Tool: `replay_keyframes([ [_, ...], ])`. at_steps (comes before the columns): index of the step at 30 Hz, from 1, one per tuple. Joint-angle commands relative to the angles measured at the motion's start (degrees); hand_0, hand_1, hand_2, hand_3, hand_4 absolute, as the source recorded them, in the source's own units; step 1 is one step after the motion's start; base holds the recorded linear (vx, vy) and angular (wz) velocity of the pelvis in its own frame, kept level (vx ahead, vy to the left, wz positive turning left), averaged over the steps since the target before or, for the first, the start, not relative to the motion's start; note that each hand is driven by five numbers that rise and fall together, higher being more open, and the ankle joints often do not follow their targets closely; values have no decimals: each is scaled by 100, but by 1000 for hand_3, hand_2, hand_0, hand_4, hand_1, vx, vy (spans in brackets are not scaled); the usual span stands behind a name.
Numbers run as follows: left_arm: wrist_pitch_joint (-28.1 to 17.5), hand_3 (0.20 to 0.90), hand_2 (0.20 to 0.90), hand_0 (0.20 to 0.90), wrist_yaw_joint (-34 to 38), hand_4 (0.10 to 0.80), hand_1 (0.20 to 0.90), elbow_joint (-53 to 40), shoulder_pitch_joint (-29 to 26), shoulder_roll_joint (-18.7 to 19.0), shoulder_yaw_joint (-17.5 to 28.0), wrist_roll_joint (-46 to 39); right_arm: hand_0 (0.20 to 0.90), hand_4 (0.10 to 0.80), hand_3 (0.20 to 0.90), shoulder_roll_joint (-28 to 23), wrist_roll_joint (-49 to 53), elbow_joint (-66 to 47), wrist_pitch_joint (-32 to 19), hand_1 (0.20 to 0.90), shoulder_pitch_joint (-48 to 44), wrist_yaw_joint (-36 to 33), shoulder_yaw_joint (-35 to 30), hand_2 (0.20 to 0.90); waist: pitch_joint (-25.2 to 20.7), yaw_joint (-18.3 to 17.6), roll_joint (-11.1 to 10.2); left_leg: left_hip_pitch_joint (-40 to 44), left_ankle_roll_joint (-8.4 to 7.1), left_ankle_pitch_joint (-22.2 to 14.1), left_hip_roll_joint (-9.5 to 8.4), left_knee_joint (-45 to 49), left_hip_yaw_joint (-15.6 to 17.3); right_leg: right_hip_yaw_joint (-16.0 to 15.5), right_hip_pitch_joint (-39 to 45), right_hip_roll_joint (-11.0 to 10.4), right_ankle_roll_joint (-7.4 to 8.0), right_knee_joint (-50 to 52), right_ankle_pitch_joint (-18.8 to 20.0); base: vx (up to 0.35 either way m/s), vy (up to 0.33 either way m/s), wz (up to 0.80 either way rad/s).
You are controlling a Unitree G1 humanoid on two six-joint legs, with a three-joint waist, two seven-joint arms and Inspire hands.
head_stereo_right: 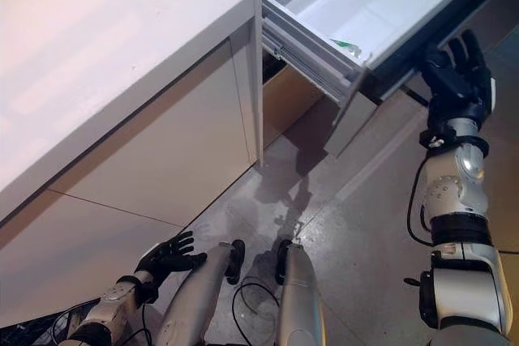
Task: Put drinks into fridge and close the fridge
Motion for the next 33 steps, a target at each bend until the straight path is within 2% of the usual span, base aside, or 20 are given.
replay_keyframes([
  [1,36,900,900,900,17,800,900,-103,660,490,-347,176,900,800,900,-147,-691,-513,-214,900,-1603,963,924,900,-142,716,-125,471,401,-383,-146,-285,66,-348,494,-7,-252,130,-255,0,0,0],
  [2,38,900,900,900,11,800,900,-106,664,498,-358,187,900,800,900,-140,-718,-492,-209,900,-1649,958,969,900,-154,731,-128,540,386,-556,-165,-241,17,-295,555,5,-190,190,-413,24,-4,7],
  [6,-13,900,900,900,-53,800,900,-65,663,566,-445,273,900,800,900,-95,-887,-336,-259,900,-2030,830,1272,900,-166,855,-133,739,365,-464,-197,-503,-94,-372,822,-76,-126,-61,-336,40,13,16],
  [7,-19,900,900,900,-58,800,900,-48,659,575,-449,282,900,800,900,-86,-972,-283,-310,900,-2109,748,1321,900,-172,877,-122,744,372,-243,-189,-661,-86,-456,848,-110,-170,-218,-142,-36,55,16],
  [11,-56,900,900,900,-43,800,900,91,670,558,-453,306,900,800,900,-22,-1221,-65,-485,900,-2284,327,1388,900,-255,945,-131,1047,341,-175,-181,-1007,-166,-498,1201,-168,-95,-574,-61,30,37,12],
  [19,-35,900,900,900,-41,800,900,249,775,563,-368,507,900,800,900,-67,-1342,43,-451,900,-2044,-76,1228,900,-479,956,-253,1621,295,-71,-115,-1652,-247,-518,1868,-137,93,-1437,195,57,-16,19],
  [27,-58,900,900,900,-139,800,900,384,847,631,-314,741,900,800,900,-237,-1541,-73,-507,900,-1360,-601,755,900,-774,704,-401,2066,238,110,24,-2290,-117,-367,2276,-13,293,-2408,596,17,-44,11],
  [32,-65,900,900,900,-100,800,900,447,898,538,-165,773,900,800,900,-53,-1602,-838,-467,900,-30,-474,167,900,-1101,401,-477,2403,163,314,146,-2898,14,-174,2498,124,386,-3002,769,-17,-51,-25],
  [33,-60,900,900,900,-119,800,900,463,926,487,-75,770,900,800,900,106,-1617,-1162,-447,900,545,-382,-56,900,-1235,278,-480,2531,127,386,186,-3132,88,-118,2569,182,406,-3171,795,-6,-75,-37],
])
